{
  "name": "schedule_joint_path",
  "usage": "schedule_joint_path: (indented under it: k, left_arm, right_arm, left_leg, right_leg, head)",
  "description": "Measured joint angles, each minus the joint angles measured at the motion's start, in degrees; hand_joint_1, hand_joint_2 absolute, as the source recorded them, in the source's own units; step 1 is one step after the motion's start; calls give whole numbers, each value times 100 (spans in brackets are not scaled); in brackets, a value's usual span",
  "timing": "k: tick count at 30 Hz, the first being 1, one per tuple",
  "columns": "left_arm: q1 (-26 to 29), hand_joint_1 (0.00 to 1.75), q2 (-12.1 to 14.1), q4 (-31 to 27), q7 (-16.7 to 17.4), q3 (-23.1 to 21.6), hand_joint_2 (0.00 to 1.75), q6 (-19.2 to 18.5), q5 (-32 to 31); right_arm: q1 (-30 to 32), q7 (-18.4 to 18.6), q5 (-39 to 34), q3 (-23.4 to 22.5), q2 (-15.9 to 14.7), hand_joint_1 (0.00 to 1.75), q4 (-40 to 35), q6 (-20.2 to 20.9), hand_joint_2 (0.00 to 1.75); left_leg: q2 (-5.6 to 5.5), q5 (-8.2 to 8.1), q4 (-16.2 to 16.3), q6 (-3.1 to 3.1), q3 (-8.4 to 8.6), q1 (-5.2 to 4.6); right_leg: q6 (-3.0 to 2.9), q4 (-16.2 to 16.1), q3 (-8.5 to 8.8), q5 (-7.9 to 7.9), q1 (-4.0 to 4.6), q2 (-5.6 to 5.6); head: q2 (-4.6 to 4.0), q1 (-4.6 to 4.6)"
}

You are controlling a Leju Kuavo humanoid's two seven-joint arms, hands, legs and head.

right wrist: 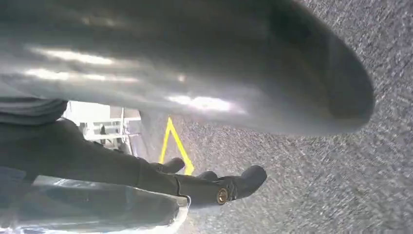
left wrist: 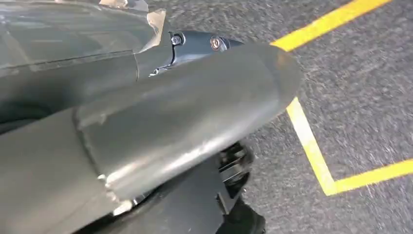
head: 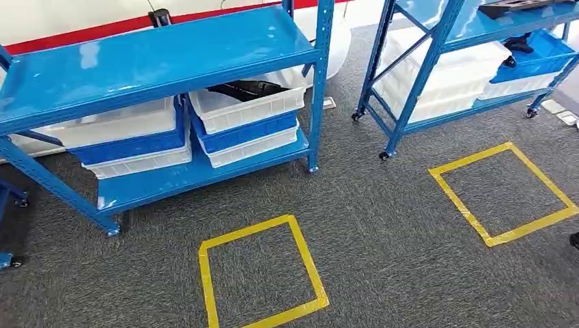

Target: Take the parts from the cabinet and place them on the table.

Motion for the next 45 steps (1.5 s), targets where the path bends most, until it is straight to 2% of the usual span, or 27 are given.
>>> schedule_joint_path:
  k: [1, 2, 4, 6, 7, 9, 11, 13, 15, 16, 17, 19, 20, 21, 22, 25, 26, 28, 30, 32, 35, 36, 37, 39, 41, 43, 45]
  left_arm:
    - [2, 0, -2, -2, 4, -13, 0, 0, -2]
    - [-18, 0, 2, -4, 7, -17, 0, 0, -2]
    - [-12, 0, 0, -2, 13, -24, 0, 0, -2]
    - [-5, 0, -9, -4, 13, -24, 0, 2, -2]
    - [-7, 0, -5, -4, 15, -24, 0, 2, -2]
    - [-13, 0, -16, -2, 22, -35, 0, 0, -2]
    - [3, 0, -24, -2, 46, -55, 0, 2, 4]
    - [35, 0, -26, -7, 90, -74, 0, 11, 35]
    - [51, 0, -35, -26, 107, -79, 0, 18, 42]
    - [53, 0, -33, -44, 129, -76, 0, 20, 44]
    - [57, 0, -35, -79, 142, -77, 0, 24, 52]
    - [74, 0, -40, -125, 177, -77, 0, 37, 57]
    - [77, 0, -37, -160, 192, -77, 0, 57, 59]
    - [82, 0, -35, -195, 197, -76, 0, 72, 59]
    - [75, 0, -37, -214, 197, -77, 0, 79, 59]
    - [110, 0, -48, -243, 227, -81, 0, 90, 59]
    - [130, 0, -51, -245, 234, -79, 0, 94, 59]
    - [160, 0, -51, -271, 260, -74, 0, 105, 59]
    - [168, 0, -51, -328, 280, -61, 0, 105, 57]
    - [154, 0, -55, -352, 286, -39, 0, 105, 50]
    - [198, 0, -61, -407, 293, -11, 0, 107, 50]
    - [210, 0, -75, -431, 293, -9, 0, 105, 50]
    - [203, 0, -79, -437, 288, -2, 0, 105, 48]
    - [186, 0, -81, -439, 295, 13, 0, 118, 48]
    - [193, 0, -92, -439, 310, 26, 0, 118, 39]
    - [214, 0, -107, -442, 361, 35, 0, 149, -11]
    - [231, 0, -136, -468, 481, 50, 0, 287, -125]
  right_arm:
    - [-25, 11, 0, -7, -25, 0, -4, 4, 0]
    - [-30, 9, 0, -7, -2, 0, -7, 4, 0]
    - [5, 4, -2, -11, -11, 0, -7, 4, 0]
    - [6, 4, -2, -13, -16, 0, -7, 4, 0]
    - [-20, -11, -2, -13, -13, 0, -7, 4, 0]
    - [-24, -13, 2, -15, -38, 0, -7, 4, 0]
    - [-6, -13, 11, -15, -55, 0, -7, 4, 0]
    - [18, -13, 24, -17, -64, 0, -7, 4, 0]
    - [20, -13, 61, -17, -75, 0, -7, 0, 0]
    - [14, -13, 70, -17, -70, 0, -7, 0, 0]
    - [2, -13, 90, -17, -75, 0, -9, 0, 0]
    - [19, -13, 114, -17, -79, 0, -7, 0, 0]
    - [26, -13, 120, -17, -70, 0, -7, 0, 0]
    - [19, -13, 129, -17, -62, 0, -7, 0, 0]
    - [9, -13, 140, -17, -62, 0, -7, 0, 0]
    - [-12, -13, 157, -17, -68, 0, -9, 2, 0]
    - [-13, -13, 168, -17, -70, 0, -9, 2, 0]
    - [-1, -13, 184, -17, -68, 0, -7, 4, 0]
    - [-7, -13, 208, -17, -64, 0, -9, 4, 0]
    - [-26, -13, 216, -17, -40, 0, -9, 4, 0]
    - [-34, -13, 216, -17, -42, 0, -11, 4, 0]
    - [-39, -13, 216, -17, -46, 0, -13, 4, 0]
    - [-51, -13, 216, -17, -46, 0, -13, 4, 0]
    - [-49, -44, 225, -15, -46, 0, -13, 4, 0]
    - [-23, -44, 254, -15, -53, 0, -11, 7, 0]
    - [-8, -44, 273, -15, -62, 0, -11, 20, 0]
    - [-27, -44, 304, -15, -64, 0, -11, 31, 0]
  left_leg:
    - [36, -87, -120, 30, 34, 1]
    - [35, -114, -149, 6, 38, -43]
    - [32, -96, -336, 39, 115, -75]
    - [43, -21, -483, -10, 372, -21]
    - [60, -28, -483, -4, 393, -21]
    - [86, -74, -482, -32, 412, -28]
    - [84, -116, -478, -59, 455, -28]
    - [77, -189, -473, -97, 554, -19]
    - [92, -285, -465, -164, 645, -19]
    - [92, -338, -417, -200, 703, -44]
    - [95, -366, -434, -235, 648, -62]
    - [91, -378, -377, -282, 705, -59]
    - [91, -405, -353, -308, 711, -48]
    - [76, -453, -193, -347, 610, -22]
    - [75, -542, 100, -379, 456, -12]
    - [74, -1018, 1258, -476, -338, 57]
    - [75, -1003, 1365, -496, -502, 75]
    - [77, -526, 883, -488, -429, 90]
    - [75, 129, -84, -422, -67, 88]
    - [64, -267, -185, -363, -51, 14]
    - [46, -92, -225, -264, 26, -5]
    - [52, 29, -332, -215, 159, 73]
    - [66, 22, -353, -195, 209, 46]
    - [95, 7, -401, -157, 299, 34]
    - [95, -37, -412, -132, 364, 24]
    - [61, -67, -412, -140, 396, 22]
    - [51, -93, -405, -174, 421, 24]
  right_leg:
    - [42, -8, 43, -26, 90, 28]
    - [64, -51, 47, -20, 15, 29]
    - [218, 4, 134, 142, 54, 11]
    - [174, 160, 87, -8, 49, -57]
    - [77, 516, -99, -207, 51, -80]
    - [47, 1332, -602, -522, 48, -88]
    - [92, 1660, -861, -571, 57, -90]
    - [263, 948, -600, -150, 46, -102]
    - [318, -71, -212, 354, 21, -187]
    - [223, -87, -234, 148, 58, -198]
    - [130, -75, -206, 139, 80, -204]
    - [40, -78, -194, 231, 65, -191]
    - [6, -88, -96, 224, -5, -178]
    - [-21, -101, -47, 226, -3, -177]
    - [-57, -101, -29, 203, -5, -175]
    - [-133, -101, 9, 141, 3, -156]
    - [-131, -101, 40, 117, 3, -143]
    - [-103, -101, 132, 50, -2, -120]
    - [-70, -111, 225, -8, -5, -111]
    - [-1, -126, 251, -55, 13, -89]
    - [108, -184, 262, -118, 57, -97]
    - [143, -119, 318, -150, 78, -101]
    - [132, 105, 236, -244, 68, -125]
    - [60, 887, -198, -579, 68, -124]
    - [78, 1600, -677, -728, 78, -125]
    - [186, 1219, -602, -454, 78, -125]
    - [280, 198, -171, -60, 53, -140]
  head:
    - [0, -9]
    - [0, -7]
    - [0, -20]
    - [0, -7]
    - [0, -9]
    - [0, -9]
    - [-2, -2]
    - [0, -2]
    - [-2, 2]
    - [-2, 4]
    - [0, -4]
    - [0, -7]
    - [0, -13]
    - [0, -4]
    - [0, -18]
    - [0, -15]
    - [0, -15]
    - [0, -15]
    - [0, -13]
    - [0, -18]
    - [0, -18]
    - [0, -15]
    - [-2, -7]
    - [0, 24]
    - [-2, 33]
    - [0, 39]
    - [-2, 39]
